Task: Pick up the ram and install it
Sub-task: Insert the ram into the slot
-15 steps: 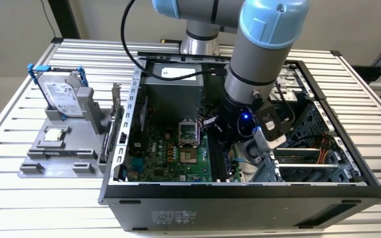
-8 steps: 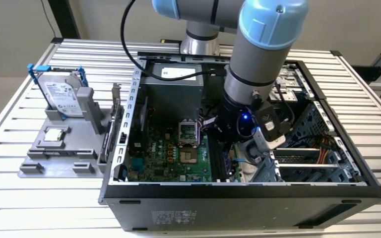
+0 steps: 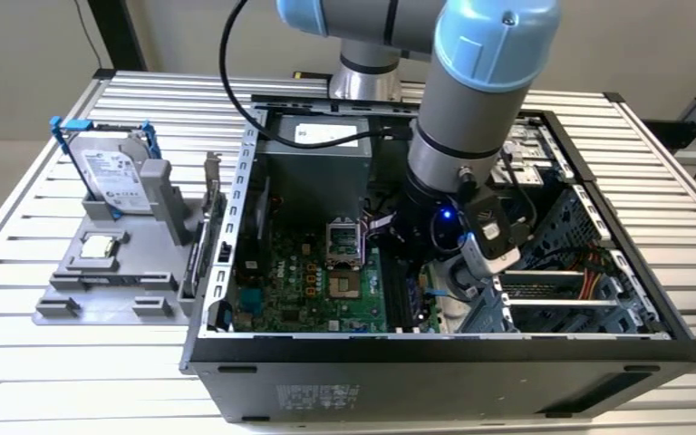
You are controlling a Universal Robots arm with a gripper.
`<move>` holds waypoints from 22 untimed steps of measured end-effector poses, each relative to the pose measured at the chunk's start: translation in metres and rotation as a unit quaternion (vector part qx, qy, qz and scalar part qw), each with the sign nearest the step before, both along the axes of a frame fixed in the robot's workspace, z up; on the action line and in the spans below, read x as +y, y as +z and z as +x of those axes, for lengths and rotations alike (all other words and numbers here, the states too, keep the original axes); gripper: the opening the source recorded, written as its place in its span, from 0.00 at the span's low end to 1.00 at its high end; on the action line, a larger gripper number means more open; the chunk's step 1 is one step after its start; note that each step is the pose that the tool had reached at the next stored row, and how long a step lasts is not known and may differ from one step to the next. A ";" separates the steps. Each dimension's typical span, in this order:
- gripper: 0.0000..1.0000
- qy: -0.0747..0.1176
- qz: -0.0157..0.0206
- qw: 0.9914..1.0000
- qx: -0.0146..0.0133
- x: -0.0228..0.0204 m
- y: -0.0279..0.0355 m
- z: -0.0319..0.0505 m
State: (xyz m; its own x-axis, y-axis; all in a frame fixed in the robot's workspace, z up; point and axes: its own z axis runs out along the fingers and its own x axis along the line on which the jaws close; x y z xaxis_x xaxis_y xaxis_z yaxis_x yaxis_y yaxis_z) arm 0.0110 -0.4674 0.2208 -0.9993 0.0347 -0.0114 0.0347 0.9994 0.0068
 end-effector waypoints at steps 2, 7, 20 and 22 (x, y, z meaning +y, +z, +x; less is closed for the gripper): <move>0.00 -0.002 0.000 1.000 0.000 0.0000 -0.0004 0.0000; 0.00 -0.013 0.000 1.000 0.000 0.0000 -0.0008 -0.0001; 0.00 -0.031 0.000 1.000 0.003 0.0000 -0.0010 0.0006; 0.00 -0.031 0.000 1.000 0.004 0.0000 -0.0010 0.0010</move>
State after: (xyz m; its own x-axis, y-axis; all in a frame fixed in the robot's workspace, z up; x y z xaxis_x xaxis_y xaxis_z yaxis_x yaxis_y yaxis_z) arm 0.0121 -0.4674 0.2198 -0.9953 0.0966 -0.0044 0.0966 0.9953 0.0058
